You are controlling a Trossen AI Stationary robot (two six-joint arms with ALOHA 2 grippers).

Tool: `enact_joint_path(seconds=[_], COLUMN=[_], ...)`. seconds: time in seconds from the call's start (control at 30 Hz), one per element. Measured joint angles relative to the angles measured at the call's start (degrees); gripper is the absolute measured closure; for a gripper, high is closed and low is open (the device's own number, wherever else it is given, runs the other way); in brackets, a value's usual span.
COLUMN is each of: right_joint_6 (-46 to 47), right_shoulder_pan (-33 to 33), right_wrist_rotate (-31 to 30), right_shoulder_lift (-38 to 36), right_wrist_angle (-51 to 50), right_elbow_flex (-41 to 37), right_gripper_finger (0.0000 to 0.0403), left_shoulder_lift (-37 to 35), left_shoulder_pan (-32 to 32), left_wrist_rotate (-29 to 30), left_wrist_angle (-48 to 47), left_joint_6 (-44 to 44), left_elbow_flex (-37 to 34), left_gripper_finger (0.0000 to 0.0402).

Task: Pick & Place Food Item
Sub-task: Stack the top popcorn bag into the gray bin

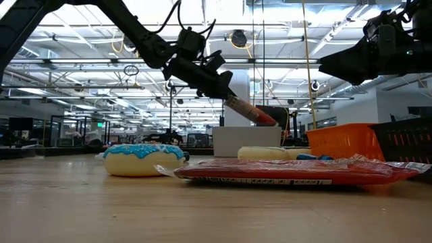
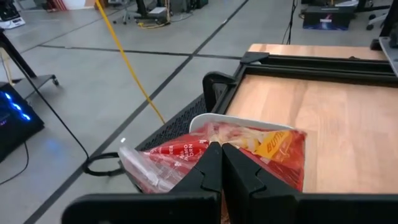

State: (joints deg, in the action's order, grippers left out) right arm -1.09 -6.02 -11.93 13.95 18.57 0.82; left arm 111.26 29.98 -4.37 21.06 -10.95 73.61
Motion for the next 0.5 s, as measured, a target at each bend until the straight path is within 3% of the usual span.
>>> enact_joint_path(seconds=[0.5], right_joint_6=[0.0], right_shoulder_pan=[0.0], right_wrist_rotate=[0.0], right_shoulder_lift=[0.0], right_wrist_angle=[0.0], right_elbow_flex=[0.0], right_gripper_finger=[0.0193], left_shoulder_lift=[0.0], left_shoulder_pan=[0.0], left_wrist_rotate=[0.0], left_wrist_angle=[-0.2], left_joint_6=[-0.4], left_elbow_flex=[0.0], left_gripper_finger=[0.0401])
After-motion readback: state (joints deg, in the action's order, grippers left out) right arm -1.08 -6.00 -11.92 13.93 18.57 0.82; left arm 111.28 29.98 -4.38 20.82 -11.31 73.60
